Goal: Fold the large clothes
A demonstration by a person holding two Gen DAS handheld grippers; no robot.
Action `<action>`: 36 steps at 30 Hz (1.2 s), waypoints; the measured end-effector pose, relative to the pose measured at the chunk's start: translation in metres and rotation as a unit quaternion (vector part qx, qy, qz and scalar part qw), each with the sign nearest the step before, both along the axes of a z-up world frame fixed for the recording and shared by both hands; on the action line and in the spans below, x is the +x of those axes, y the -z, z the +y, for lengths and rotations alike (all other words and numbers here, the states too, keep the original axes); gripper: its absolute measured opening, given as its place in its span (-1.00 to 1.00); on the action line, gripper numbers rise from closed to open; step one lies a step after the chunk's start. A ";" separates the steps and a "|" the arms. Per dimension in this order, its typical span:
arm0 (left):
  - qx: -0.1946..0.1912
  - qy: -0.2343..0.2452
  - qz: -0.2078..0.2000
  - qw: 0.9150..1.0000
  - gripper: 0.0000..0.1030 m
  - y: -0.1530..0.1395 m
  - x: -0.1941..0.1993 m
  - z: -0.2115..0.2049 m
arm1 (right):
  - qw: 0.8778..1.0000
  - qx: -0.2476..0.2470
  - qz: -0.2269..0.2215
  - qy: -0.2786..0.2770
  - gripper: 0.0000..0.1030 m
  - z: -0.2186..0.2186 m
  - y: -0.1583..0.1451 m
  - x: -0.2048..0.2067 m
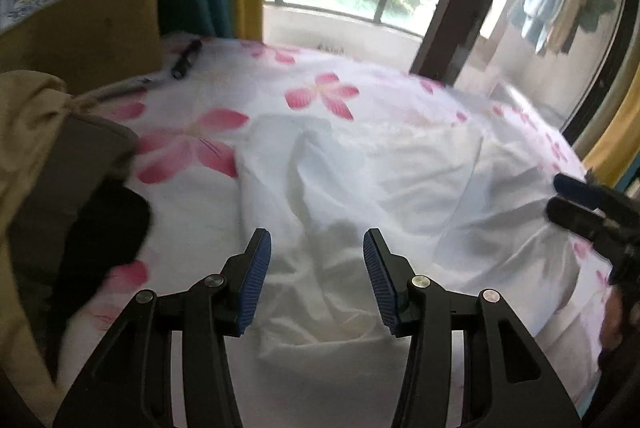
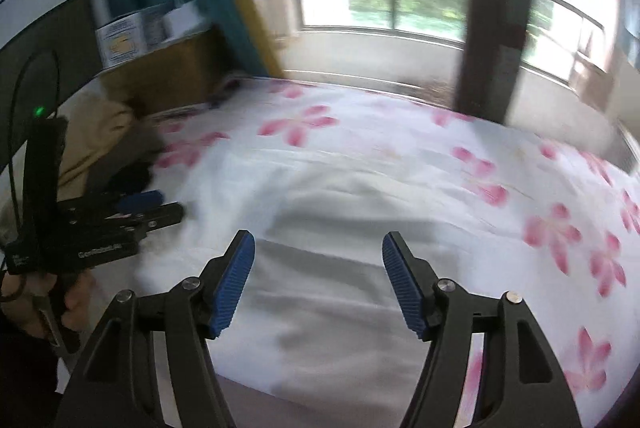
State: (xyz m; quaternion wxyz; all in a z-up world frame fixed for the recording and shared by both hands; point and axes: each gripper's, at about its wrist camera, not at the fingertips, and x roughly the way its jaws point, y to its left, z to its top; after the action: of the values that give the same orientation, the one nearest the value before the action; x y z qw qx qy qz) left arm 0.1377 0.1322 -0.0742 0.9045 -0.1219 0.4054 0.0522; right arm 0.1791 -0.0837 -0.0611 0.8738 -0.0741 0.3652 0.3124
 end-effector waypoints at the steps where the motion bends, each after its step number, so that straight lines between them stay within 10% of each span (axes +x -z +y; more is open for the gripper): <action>1: 0.001 0.008 0.005 1.000 -0.01 0.003 0.002 -0.003 | 1.000 -0.001 0.003 0.012 0.30 -0.010 0.002 0.003; 5: 0.046 0.059 0.010 0.997 -0.29 0.018 0.008 -0.021 | 0.999 0.011 0.018 0.041 0.30 -0.048 0.009 0.015; 7: 0.047 0.058 0.011 0.997 -0.95 0.016 0.009 -0.020 | 0.998 0.016 0.028 0.060 0.30 -0.062 0.015 0.023; 17: 0.053 -0.012 -0.039 0.998 -0.96 -0.017 -0.004 0.010 | 0.996 0.025 0.053 0.064 0.30 -0.067 0.039 0.051; 23: 0.059 -0.026 0.000 0.998 -0.95 -0.001 0.009 0.032 | 0.998 0.004 0.039 0.046 0.53 -0.031 0.055 0.068; 29: 0.036 -0.025 0.001 0.999 -0.75 -0.006 0.011 0.039 | 0.998 0.000 0.029 0.057 0.54 -0.027 0.047 0.071; 32: 0.018 -0.028 -0.011 0.999 -0.03 -0.012 0.007 0.043 | 0.997 0.011 0.028 0.072 0.57 -0.038 0.037 0.067; 36: -0.001 -0.012 -0.020 1.000 0.10 -0.014 -0.003 0.039 | 0.996 0.029 0.037 0.074 0.57 -0.054 0.025 0.054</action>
State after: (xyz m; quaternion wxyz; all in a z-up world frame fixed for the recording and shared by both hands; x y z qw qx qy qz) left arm 0.1343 0.1710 -0.0606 0.9114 -0.1286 0.3863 0.0598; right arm 0.2335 -0.1375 -0.0861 0.8820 -0.0096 0.3927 0.2602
